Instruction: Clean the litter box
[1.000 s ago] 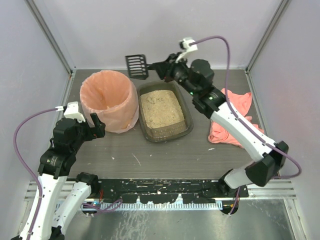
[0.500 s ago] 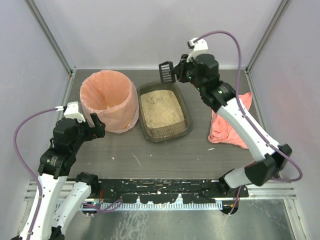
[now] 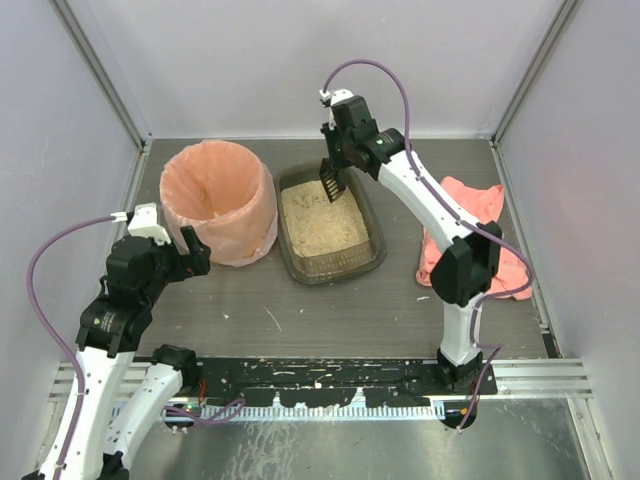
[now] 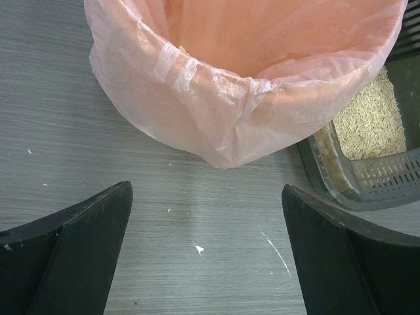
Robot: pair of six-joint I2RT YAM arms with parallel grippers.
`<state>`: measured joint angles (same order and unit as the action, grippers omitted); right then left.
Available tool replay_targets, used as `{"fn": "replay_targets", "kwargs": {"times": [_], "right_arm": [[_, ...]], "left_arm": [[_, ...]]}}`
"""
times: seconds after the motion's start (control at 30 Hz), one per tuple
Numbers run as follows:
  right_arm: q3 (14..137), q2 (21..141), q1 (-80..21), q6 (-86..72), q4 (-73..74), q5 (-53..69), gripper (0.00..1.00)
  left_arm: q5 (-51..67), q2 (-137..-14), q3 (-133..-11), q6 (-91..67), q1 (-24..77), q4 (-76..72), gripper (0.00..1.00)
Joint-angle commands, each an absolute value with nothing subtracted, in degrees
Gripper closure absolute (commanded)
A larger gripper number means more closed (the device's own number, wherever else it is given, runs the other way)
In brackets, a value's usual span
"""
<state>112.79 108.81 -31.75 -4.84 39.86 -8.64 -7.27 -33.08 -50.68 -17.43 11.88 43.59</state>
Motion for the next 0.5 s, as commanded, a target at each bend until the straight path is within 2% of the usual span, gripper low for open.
{"fn": "replay_targets", "kwargs": {"times": [0.0,0.17,0.47], "right_arm": [[122.9,113.9,-31.8,-3.2,43.8,-10.1,0.99],[129.3,119.5,-31.8,-1.9,46.8,-10.9,0.99],[130.2,122.4,-31.8,-0.5,46.9,-15.7,0.99]], "left_arm": [[-7.7,-33.4,-51.5,-17.7,11.6,41.8,0.02],[-7.6,-33.5,-51.5,-17.7,11.6,41.9,0.02],[-7.5,-33.5,-51.5,-17.7,11.6,41.9,0.02]]}}
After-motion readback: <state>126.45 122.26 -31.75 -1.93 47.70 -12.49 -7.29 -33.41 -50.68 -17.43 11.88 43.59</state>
